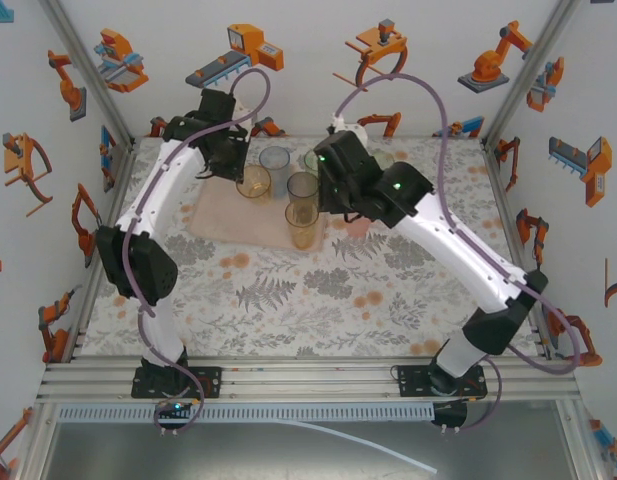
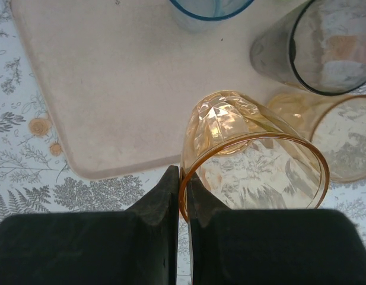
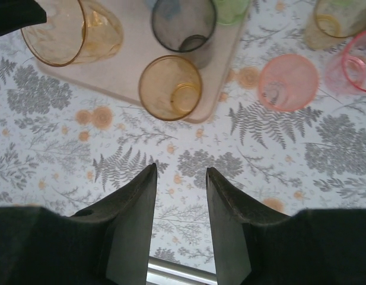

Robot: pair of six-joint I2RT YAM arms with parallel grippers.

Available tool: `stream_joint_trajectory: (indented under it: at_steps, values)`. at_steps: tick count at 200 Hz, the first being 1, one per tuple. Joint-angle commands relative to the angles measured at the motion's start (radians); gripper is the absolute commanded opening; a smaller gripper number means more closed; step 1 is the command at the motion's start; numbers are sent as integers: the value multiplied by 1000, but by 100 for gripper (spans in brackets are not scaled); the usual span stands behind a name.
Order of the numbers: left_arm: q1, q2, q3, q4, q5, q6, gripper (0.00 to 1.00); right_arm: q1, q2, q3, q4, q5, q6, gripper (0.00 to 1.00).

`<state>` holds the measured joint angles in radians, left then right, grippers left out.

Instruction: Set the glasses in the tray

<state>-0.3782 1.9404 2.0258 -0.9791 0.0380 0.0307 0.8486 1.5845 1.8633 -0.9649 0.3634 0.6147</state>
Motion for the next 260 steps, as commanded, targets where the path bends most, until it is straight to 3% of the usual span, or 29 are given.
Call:
stream_joint_trajectory:
  at_steps: [1, 81, 260]
  values:
    - [5, 50, 59, 6, 16, 17, 0, -36, -85, -72, -23, 52, 32, 40]
    - [6, 247, 178, 33, 20, 9, 0, -132, -204, -245, -24, 23, 72, 41]
    - [-2, 372, 207, 55, 23, 5, 3, -175, -228, -381, -18, 28, 95, 41]
